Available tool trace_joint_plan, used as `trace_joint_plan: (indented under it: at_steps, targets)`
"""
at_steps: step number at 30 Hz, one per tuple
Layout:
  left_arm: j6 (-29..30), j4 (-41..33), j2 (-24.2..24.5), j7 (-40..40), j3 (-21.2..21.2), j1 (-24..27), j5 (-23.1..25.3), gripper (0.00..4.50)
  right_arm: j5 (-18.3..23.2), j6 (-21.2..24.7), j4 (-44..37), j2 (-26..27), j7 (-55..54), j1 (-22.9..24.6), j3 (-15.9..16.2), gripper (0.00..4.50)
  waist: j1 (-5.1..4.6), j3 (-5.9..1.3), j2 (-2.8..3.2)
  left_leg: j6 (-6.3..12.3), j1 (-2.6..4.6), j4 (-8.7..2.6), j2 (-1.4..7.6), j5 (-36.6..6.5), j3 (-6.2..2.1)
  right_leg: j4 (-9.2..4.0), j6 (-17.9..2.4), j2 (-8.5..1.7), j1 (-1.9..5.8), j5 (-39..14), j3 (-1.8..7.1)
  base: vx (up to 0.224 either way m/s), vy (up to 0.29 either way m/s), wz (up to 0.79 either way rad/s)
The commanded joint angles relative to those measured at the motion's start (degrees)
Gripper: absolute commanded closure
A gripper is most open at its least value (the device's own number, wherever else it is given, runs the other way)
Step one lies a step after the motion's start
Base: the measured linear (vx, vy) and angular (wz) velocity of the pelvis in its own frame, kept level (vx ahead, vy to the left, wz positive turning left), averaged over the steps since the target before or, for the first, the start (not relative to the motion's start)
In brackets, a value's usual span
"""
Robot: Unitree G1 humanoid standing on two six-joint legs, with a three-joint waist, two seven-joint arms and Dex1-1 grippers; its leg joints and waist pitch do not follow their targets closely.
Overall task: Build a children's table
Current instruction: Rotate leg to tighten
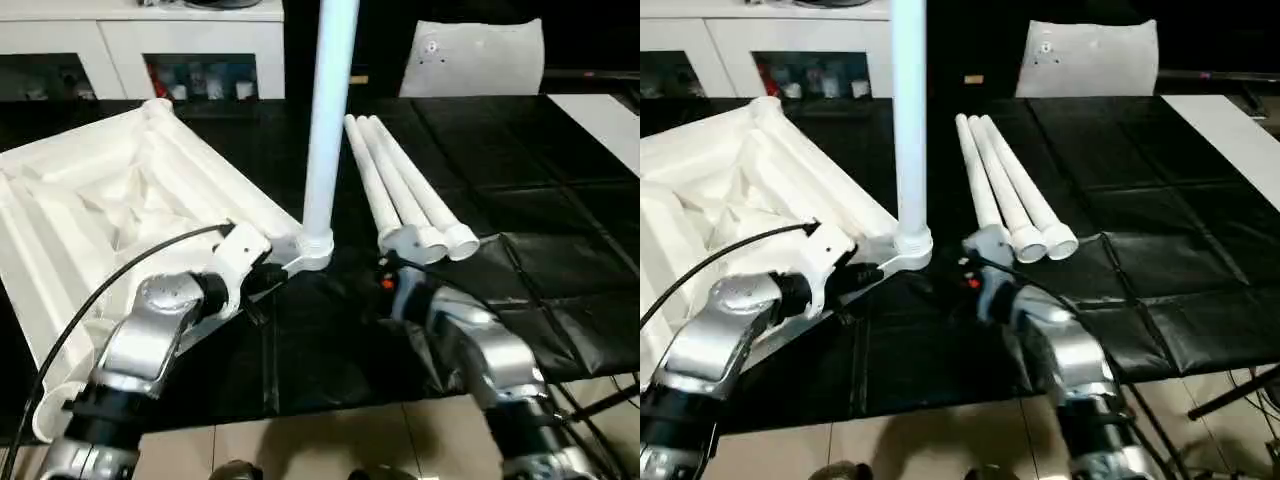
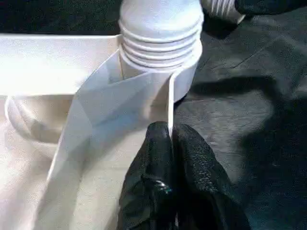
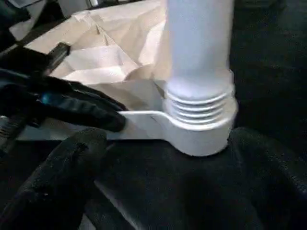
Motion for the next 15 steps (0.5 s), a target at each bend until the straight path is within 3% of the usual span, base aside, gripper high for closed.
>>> trace_joint_plan:
  at_steps: [1, 3, 7, 9, 12, 15]
  targets:
    - [0.68, -6.35, 0.52, -0.93, 3.23, -0.75, -3.57, 3.96, 2.11, 1.60, -3.49, -0.65, 0.10, 0.63, -1.73, 0.00, 0.43, -4.35, 0.96, 2.71, 0.97, -3.14, 3.61, -6.96, -1.25, -3.51, -13.34, -5.18, 3.01, -0.81, 3.38, 0.000, 0.000, 0.00]
    - [1.53, -7.57, 1.88, -0.91, 4.32, 0.23, -3.51, 3.73, 2.76, 2.52, -5.46, -0.64, 0.23, 1.49, -1.80, 0.00, 0.60, -4.13, 1.08, 2.93, 0.99, -3.17, 3.51, -7.95, -1.23, -3.58, -13.51, -5.01, 2.91, -1.70, 3.34, 0.000, 0.000, 0.00]
    - [3.78, -6.61, 7.27, 3.77, 9.96, 0.12, -0.05, 3.51, 2.33, 6.29, -11.27, -1.30, -0.66, 4.79, 0.78, 0.00, 0.48, -3.53, 1.34, 0.57, 1.46, -3.77, 3.23, -14.62, -1.44, -4.73, -9.42, -4.70, 2.61, -13.76, 3.32, 0.000, 0.000, 0.00]
    - [4.72, -4.83, 9.15, 6.81, 12.29, -0.86, 2.10, 3.51, 0.79, 7.74, -12.03, -1.50, -1.83, 5.59, 2.40, 0.00, 0.32, -3.66, 1.60, -0.30, 1.43, -3.81, 3.13, -14.94, -1.63, -4.78, -8.46, -4.59, 2.53, -13.95, 3.26, 0.000, 0.000, 0.00]
    - [6.04, -2.20, 13.07, 12.18, 15.25, -1.77, 5.59, 3.51, 0.03, 12.05, -12.60, -1.28, -3.02, 6.37, 5.19, 0.00, 0.46, -3.67, 1.84, -0.82, 1.64, -3.81, 3.09, -15.72, -1.84, -4.78, -8.61, -4.61, 2.27, -14.18, 3.27, 0.000, 0.000, 0.00]
    - [8.39, -2.59, 15.98, 14.09, 16.82, -0.48, 6.78, 3.51, -0.91, 13.65, -12.17, 0.02, -5.13, 6.14, 6.67, 0.00, 0.61, -3.86, 1.67, -1.31, 1.66, -3.84, 3.26, -15.11, -1.91, -4.38, -9.04, -4.72, 2.11, -12.08, 3.33, 0.000, 0.000, 0.00]
